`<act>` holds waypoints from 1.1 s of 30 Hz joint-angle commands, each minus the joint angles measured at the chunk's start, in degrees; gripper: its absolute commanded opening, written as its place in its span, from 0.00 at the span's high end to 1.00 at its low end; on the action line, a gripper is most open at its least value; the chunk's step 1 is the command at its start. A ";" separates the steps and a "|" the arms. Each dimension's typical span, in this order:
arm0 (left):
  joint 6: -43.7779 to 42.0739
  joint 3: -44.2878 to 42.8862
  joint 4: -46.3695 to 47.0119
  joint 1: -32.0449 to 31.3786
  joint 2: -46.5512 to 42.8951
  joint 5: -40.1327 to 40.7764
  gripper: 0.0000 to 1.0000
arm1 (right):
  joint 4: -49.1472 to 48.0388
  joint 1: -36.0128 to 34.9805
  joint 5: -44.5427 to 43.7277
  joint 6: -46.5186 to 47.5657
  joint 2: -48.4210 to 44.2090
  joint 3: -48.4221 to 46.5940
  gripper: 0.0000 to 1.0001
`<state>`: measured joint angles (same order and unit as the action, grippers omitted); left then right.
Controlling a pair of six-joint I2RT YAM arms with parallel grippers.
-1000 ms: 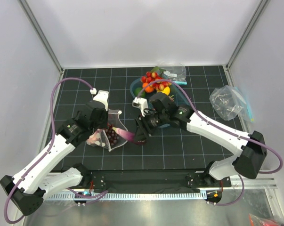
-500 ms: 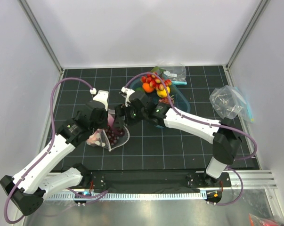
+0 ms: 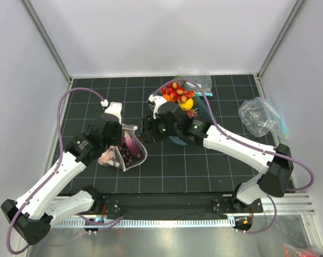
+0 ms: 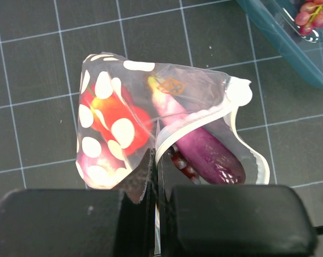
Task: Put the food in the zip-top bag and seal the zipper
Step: Place the fake vegetable in the zipper food storage bag, then adjust the zipper food storage bag at the center of the board.
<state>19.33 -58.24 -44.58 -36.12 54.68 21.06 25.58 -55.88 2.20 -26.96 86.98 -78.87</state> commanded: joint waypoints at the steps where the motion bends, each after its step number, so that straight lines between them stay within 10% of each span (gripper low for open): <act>1: 0.88 -0.47 0.81 1.05 0.78 1.09 0.98 | 6.58 -0.28 0.43 5.77 -3.12 -1.20 0.38; 19: 0.97 -0.82 0.81 5.80 1.40 -0.93 0.99 | 2.72 -0.28 7.12 7.62 12.51 -4.53 0.43; 25: 0.88 -0.82 0.89 5.97 1.40 -1.72 0.99 | 3.86 -0.28 6.59 7.89 15.41 -6.38 0.64; 28: 0.71 -0.91 1.16 5.97 1.23 -2.86 0.99 | 4.65 -0.28 5.90 7.71 15.07 -7.52 0.99; 33: 1.23 -4.84 -0.14 5.88 2.01 -9.17 1.00 | 2.29 -0.28 5.80 5.70 7.87 -5.78 0.99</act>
<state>19.57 -58.52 -44.80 -30.57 56.34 16.78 30.44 -55.88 8.08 -19.88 102.43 -84.05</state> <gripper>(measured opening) 0.023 0.042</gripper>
